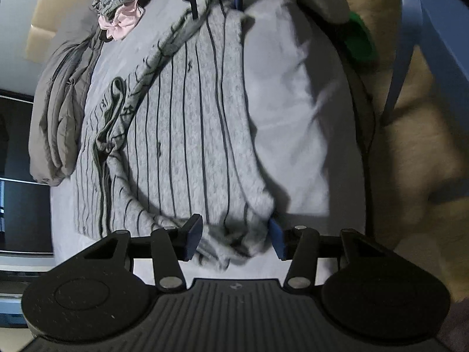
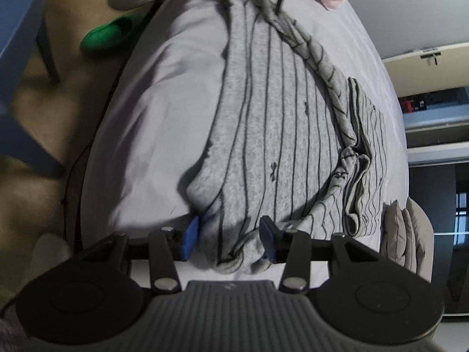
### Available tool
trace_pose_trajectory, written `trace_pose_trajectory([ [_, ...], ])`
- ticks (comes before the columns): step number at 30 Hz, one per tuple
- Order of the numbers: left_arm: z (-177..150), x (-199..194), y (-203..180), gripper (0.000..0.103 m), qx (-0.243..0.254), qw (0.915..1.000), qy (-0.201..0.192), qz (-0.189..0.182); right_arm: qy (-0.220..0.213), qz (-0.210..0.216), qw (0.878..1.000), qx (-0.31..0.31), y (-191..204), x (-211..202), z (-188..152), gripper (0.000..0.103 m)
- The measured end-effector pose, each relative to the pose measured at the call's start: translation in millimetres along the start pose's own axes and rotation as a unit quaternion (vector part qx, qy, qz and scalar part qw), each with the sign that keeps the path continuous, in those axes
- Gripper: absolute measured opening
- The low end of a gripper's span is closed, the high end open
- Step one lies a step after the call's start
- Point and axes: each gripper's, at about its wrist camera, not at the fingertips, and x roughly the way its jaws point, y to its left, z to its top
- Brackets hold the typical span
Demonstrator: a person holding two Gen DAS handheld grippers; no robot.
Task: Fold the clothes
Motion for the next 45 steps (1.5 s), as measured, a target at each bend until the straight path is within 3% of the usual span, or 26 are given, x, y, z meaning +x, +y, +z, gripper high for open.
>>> trace_pose_trajectory([
  [4,0,3,-4,0.045,0.013,0.9999,0.001,0.005,0.0,0.001,1.0,0.02,-5,2,-3,0.048],
  [8,4,6,-7,0.044,0.027,0.9996,-0.001,0.009,-0.008,-0.02,1.0,-0.012,2,10,0,0.046],
  [9,5,7,-6,0.043,0.027,0.9996,-0.001,0.008,-0.01,-0.025,0.999,-0.021,4,13,2,0.04],
  [10,5,7,-5,0.04,0.023,0.9997,0.0,0.0,-0.009,-0.027,0.999,-0.028,6,15,4,0.028],
  [11,5,8,-4,0.03,0.019,0.9998,0.001,-0.007,-0.008,-0.028,0.999,-0.035,7,15,5,0.02],
  [13,5,5,-3,0.02,0.013,0.9998,0.005,-0.014,-0.006,-0.028,0.999,-0.04,7,14,6,0.011],
  [14,5,4,-3,0.012,0.011,0.9998,0.006,-0.016,-0.008,-0.027,0.999,-0.034,4,12,6,0.011],
  [18,4,-3,7,0.006,-0.026,0.9991,0.012,-0.033,-0.012,-0.019,0.999,0.023,-16,-1,6,0.007],
  [28,3,-52,35,0.005,-0.081,0.994,-0.015,-0.072,-0.028,0.007,0.993,0.118,-49,-40,5,0.006],
  [34,2,-80,41,0.005,-0.102,0.9888,-0.037,-0.103,-0.038,0.04,0.989,0.136,-49,-66,1,0.006],
  [39,-4,-91,63,0.005,-0.128,0.9867,-0.052,-0.086,-0.045,0.016,0.985,0.165,-67,-79,-6,0.006],
  [45,-15,-92,133,0.005,-0.174,0.9826,-0.064,-0.011,-0.052,-0.061,0.973,0.218,-128,-81,-15,0.006],
])
